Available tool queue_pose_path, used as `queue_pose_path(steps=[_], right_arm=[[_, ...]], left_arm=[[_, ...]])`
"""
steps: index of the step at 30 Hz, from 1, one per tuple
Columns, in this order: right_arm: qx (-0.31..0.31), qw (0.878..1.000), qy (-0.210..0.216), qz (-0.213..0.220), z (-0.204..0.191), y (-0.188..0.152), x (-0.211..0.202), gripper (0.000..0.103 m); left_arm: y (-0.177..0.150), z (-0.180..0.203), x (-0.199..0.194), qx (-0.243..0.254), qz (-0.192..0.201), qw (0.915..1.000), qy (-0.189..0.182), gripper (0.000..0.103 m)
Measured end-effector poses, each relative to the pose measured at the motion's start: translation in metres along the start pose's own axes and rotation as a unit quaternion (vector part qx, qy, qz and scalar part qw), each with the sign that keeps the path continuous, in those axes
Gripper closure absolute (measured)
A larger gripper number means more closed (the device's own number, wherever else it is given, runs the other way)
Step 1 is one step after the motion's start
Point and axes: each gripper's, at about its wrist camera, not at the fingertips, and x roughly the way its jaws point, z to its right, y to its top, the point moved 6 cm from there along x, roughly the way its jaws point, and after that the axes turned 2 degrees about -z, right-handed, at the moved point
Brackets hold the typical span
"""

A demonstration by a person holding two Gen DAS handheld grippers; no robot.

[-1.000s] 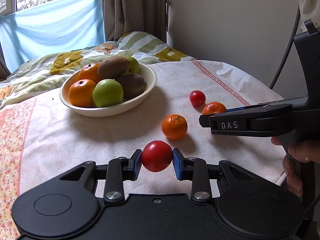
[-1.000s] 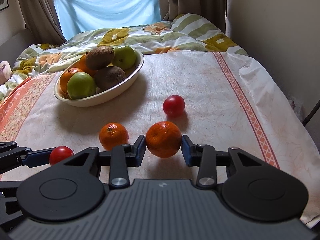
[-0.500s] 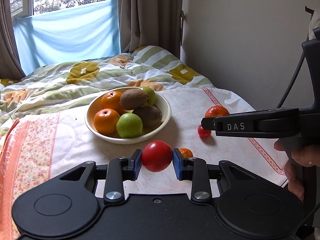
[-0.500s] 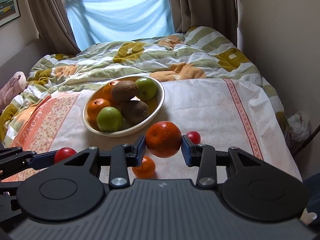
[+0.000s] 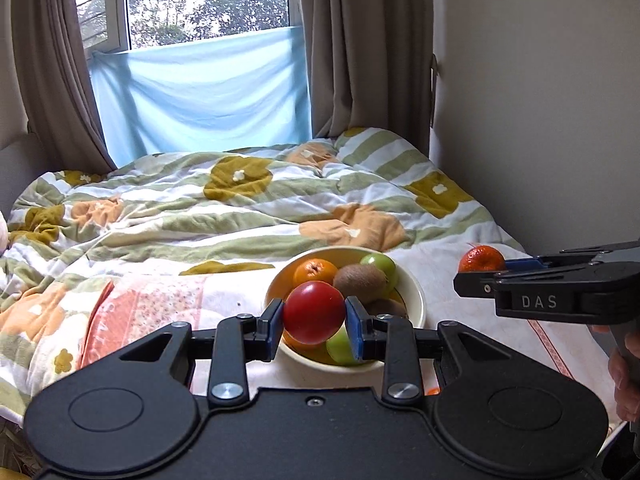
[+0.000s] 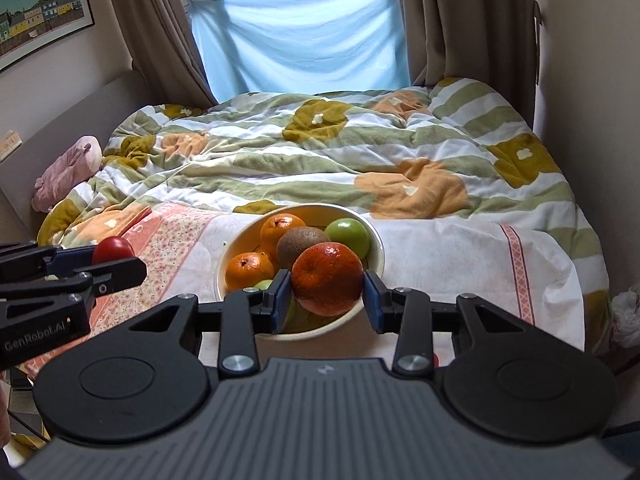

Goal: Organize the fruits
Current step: 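Carry the tomato into the bowl and open the left tool while the right tool carries the tangerine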

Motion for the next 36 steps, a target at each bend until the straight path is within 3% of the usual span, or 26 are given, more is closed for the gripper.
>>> queue_pose_path(steps=[9, 18, 25, 36], right_arm=[[-0.005, 1.0, 0.012, -0.004, -0.005, 0.048, 0.041, 0.05], [0.013, 1.0, 0.001, -0.026, -0.011, 0.072, 0.106, 0.05], [0.022, 0.998, -0.008, -0.052, -0.011, 0.071, 0.155, 0.05], [0.035, 0.996, -0.011, -0.077, -0.012, 0.068, 0.19, 0.05]], left_arm=[[0.033, -0.022, 0.043, 0.001, -0.003, 1.0, 0.0, 0.067], [0.029, -0.042, 0.113, 0.008, -0.051, 0.9983, -0.026, 0.067], [0.013, -0.043, 0.164, 0.032, -0.094, 0.994, -0.046, 0.067], [0.002, -0.043, 0.196, 0.052, -0.126, 0.9887, -0.062, 0.065]])
